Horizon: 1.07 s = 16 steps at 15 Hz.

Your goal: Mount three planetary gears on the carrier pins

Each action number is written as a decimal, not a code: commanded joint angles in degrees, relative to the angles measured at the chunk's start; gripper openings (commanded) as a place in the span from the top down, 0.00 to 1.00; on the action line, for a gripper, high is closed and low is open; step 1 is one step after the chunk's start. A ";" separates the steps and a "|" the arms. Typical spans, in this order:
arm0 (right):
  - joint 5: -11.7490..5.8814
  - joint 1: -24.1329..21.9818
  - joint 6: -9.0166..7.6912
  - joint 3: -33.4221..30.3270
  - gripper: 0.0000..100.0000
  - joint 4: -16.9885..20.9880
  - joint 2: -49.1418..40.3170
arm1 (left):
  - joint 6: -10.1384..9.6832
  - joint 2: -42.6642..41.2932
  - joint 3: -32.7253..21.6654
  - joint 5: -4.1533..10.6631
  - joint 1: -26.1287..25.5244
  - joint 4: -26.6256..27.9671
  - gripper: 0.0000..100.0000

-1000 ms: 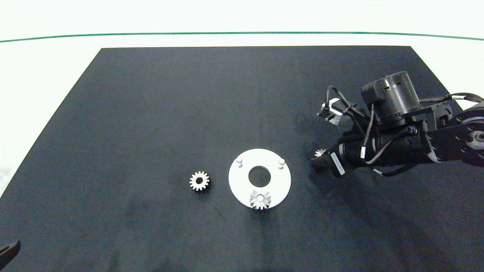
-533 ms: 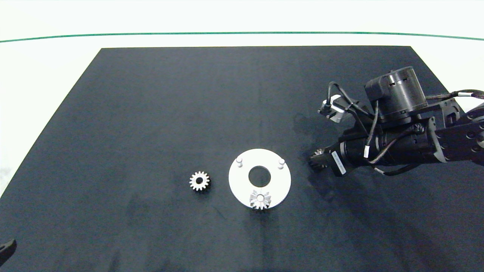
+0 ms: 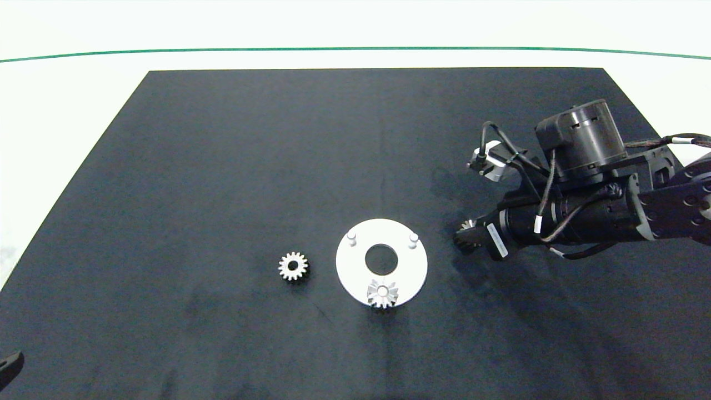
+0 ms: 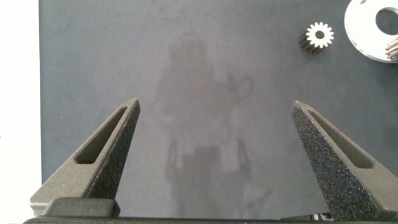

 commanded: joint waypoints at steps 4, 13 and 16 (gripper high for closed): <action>-0.03 -0.15 -0.09 -0.01 0.00 0.09 0.45 | 0.05 0.40 0.07 -0.01 -0.16 0.13 0.00; 0.06 -0.15 0.00 -0.01 0.00 -0.09 0.89 | 0.05 0.23 0.07 -0.01 -0.07 0.13 0.00; -0.03 -0.15 0.00 0.08 0.02 -0.09 0.80 | 0.05 0.23 0.16 -0.01 -0.07 0.13 0.00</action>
